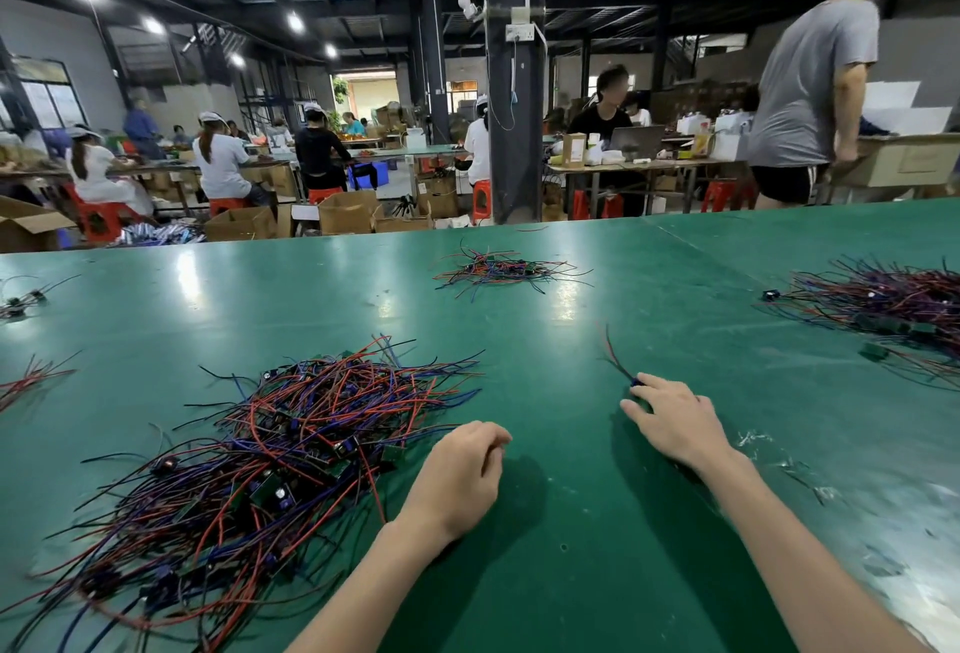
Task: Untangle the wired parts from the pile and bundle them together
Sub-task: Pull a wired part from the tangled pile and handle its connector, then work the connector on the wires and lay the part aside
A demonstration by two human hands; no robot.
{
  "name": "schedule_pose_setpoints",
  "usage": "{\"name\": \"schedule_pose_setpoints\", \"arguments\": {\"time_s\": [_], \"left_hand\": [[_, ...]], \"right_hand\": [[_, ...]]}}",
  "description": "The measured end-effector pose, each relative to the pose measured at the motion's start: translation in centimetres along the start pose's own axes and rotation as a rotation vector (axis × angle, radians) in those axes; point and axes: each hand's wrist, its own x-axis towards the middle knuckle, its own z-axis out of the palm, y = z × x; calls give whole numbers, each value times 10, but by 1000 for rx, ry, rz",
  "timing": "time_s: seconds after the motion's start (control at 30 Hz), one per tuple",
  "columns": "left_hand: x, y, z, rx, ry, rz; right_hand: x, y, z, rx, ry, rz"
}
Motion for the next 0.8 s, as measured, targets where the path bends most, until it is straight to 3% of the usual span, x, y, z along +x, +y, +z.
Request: {"name": "schedule_pose_setpoints", "arguments": {"time_s": [0.13,0.23,0.33,0.43,0.6,0.8], "left_hand": [[2,3,-6,429,-58,35],[6,4,-23,739,-30,-129],[6,-5,-41,886,-45,-342],[6,-13,-51,912,-81,-423],[8,-17,-54,876,-77,-400],[9,-24,-48,732,53,-342]], "right_hand": [[4,8,3,-55,-44,24],[5,14,3,-58,-68,21],[4,14,0,-66,-70,11],[-1,4,-4,-109,-13,-17],[-20,-39,-8,-166,135,-214],[-59,-101,9,89,201,-458]]}}
